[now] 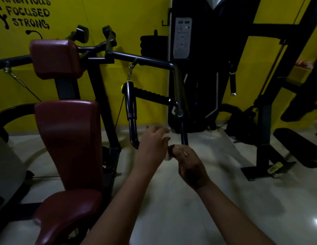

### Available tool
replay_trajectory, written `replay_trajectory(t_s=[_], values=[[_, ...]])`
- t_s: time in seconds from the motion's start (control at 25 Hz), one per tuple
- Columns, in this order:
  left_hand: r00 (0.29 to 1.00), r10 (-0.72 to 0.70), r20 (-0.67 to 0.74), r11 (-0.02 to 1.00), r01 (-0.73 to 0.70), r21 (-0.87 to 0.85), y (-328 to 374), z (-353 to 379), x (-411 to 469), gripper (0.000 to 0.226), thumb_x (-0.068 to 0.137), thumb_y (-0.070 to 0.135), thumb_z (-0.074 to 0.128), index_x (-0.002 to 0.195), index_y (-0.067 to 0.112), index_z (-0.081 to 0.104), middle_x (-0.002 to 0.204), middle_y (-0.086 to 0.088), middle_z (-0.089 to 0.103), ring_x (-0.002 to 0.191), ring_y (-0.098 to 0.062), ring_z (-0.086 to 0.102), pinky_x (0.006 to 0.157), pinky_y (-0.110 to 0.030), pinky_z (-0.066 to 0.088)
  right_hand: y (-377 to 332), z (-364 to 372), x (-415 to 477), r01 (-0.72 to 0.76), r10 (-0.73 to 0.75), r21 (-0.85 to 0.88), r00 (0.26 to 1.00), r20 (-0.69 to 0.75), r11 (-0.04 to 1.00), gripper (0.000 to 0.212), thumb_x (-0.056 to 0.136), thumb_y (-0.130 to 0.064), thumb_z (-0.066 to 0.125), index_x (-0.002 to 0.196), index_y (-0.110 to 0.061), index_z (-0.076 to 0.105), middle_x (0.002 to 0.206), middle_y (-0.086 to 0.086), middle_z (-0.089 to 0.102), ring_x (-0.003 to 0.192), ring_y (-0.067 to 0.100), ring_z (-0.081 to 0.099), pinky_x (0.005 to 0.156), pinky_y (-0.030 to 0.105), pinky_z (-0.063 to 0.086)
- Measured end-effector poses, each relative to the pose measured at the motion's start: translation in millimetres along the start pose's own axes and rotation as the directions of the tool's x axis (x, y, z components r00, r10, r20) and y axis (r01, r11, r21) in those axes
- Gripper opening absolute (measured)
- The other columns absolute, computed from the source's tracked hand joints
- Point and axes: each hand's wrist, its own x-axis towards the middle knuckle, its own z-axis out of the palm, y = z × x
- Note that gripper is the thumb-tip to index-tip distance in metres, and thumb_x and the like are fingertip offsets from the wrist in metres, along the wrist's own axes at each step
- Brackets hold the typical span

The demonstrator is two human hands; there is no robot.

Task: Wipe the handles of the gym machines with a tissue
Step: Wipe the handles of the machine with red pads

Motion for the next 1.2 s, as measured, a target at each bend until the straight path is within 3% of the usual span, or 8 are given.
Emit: replay_trajectory(t_s=[0.16, 0.32, 0.44, 0.56, 0.68, 0.88, 1.04, 1.2], values=[[0.987, -0.016, 0.161, 0.992, 0.036, -0.123, 38.8, 9.5, -11.6, 0.030, 0.087, 0.003, 0.060, 0.114, 0.012, 0.069, 0.103, -0.007, 0.071, 0.091, -0.022, 0.067, 0.081, -0.034, 0.054, 0.9, -20.0, -3.5, -0.180, 0.178, -0.009, 0.977, -0.119, 0.984, 0.027, 0.093, 0.000, 0.040, 0.102, 0.005, 0.065, 0.094, 0.017, 0.066, 0.092, 0.023, 0.056, 0.085, 0.028, 0.047], [0.998, -0.003, 0.056, 0.966, 0.017, -0.259, 80.2, 35.5, -13.6, 0.030, 0.093, 0.006, 0.056, 0.120, 0.011, 0.067, 0.107, -0.006, 0.072, 0.096, -0.016, 0.067, 0.076, -0.014, 0.044, 19.4, -51.1, 2.1, -0.533, 0.549, 0.134, 0.800, -0.241, 0.835, 0.024, 0.094, -0.015, 0.048, 0.092, -0.001, 0.067, 0.091, 0.013, 0.061, 0.078, 0.015, 0.053, 0.072, 0.014, 0.040], [0.992, -0.086, 0.093, 0.895, 0.118, -0.430, 116.2, 61.9, -3.9, 0.033, 0.094, 0.009, 0.058, 0.126, 0.011, 0.064, 0.115, -0.004, 0.070, 0.101, -0.006, 0.063, 0.080, -0.001, 0.042, 36.5, -88.3, -1.5, -0.616, 0.668, 0.258, 0.693, -0.273, 0.744, 0.014, 0.090, -0.001, 0.057, 0.097, -0.002, 0.069, 0.100, 0.012, 0.055, 0.075, 0.001, 0.049, 0.073, 0.000, 0.035], [0.976, -0.118, 0.185, 0.737, 0.210, -0.642, 154.0, 90.4, 12.3, 0.036, 0.092, 0.019, 0.064, 0.127, 0.012, 0.063, 0.114, -0.002, 0.070, 0.104, -0.007, 0.066, 0.091, -0.028, 0.055, 67.4, -124.5, -10.9, -0.668, 0.733, 0.302, 0.621, -0.277, 0.680, 0.020, 0.091, -0.004, 0.057, 0.103, -0.012, 0.070, 0.105, 0.005, 0.059, 0.087, 0.005, 0.056, 0.077, 0.005, 0.042], [0.958, -0.126, 0.259, 0.584, 0.282, -0.761, 188.1, 114.1, 32.4, 0.033, 0.088, 0.019, 0.070, 0.120, 0.011, 0.067, 0.105, -0.002, 0.073, 0.097, -0.010, 0.069, 0.087, -0.037, 0.058, 99.8, -153.0, -14.9, -0.697, 0.772, 0.333, 0.560, -0.299, 0.635, 0.023, 0.089, -0.008, 0.060, 0.105, -0.021, 0.072, 0.102, -0.004, 0.065, 0.093, 0.007, 0.062, 0.081, 0.021, 0.051], [0.953, -0.114, 0.282, 0.489, 0.300, -0.819, 224.4, 161.1, 81.1, 0.018, 0.086, 0.010, 0.071, 0.103, 0.016, 0.074, 0.092, -0.004, 0.075, 0.089, -0.015, 0.072, 0.085, -0.041, 0.058, 160.6, -191.2, -11.7, -0.689, 0.749, 0.303, 0.557, -0.360, 0.658, 0.023, 0.090, -0.006, 0.061, 0.107, -0.014, 0.073, 0.098, -0.008, 0.070, 0.085, -0.011, 0.059, 0.074, 0.000, 0.041], [0.937, -0.126, 0.325, 0.432, 0.346, -0.833, 241.6, 204.2, 132.4, 0.019, 0.088, 0.011, 0.068, 0.106, 0.012, 0.073, 0.092, -0.007, 0.075, 0.089, -0.021, 0.072, 0.081, -0.039, 0.059, 229.0, -194.1, -3.0, -0.672, 0.712, 0.249, 0.606, -0.355, 0.697, 0.026, 0.093, -0.007, 0.058, 0.114, -0.015, 0.071, 0.108, -0.001, 0.070, 0.096, 0.000, 0.061, 0.080, 0.003, 0.043], [0.919, -0.171, 0.354, 0.403, 0.393, -0.826, 248.5, 248.1, 207.7, 0.015, 0.089, 0.011, 0.067, 0.103, 0.012, 0.073, 0.088, -0.008, 0.074, 0.083, -0.018, 0.071, 0.074, -0.033, 0.057, 317.0, -185.3, 25.3, -0.627, 0.648, 0.190, 0.673, -0.355, 0.755, 0.030, 0.094, -0.004, 0.056, 0.117, -0.017, 0.070, 0.112, -0.001, 0.066, 0.101, -0.002, 0.057, 0.086, 0.007, 0.044]])
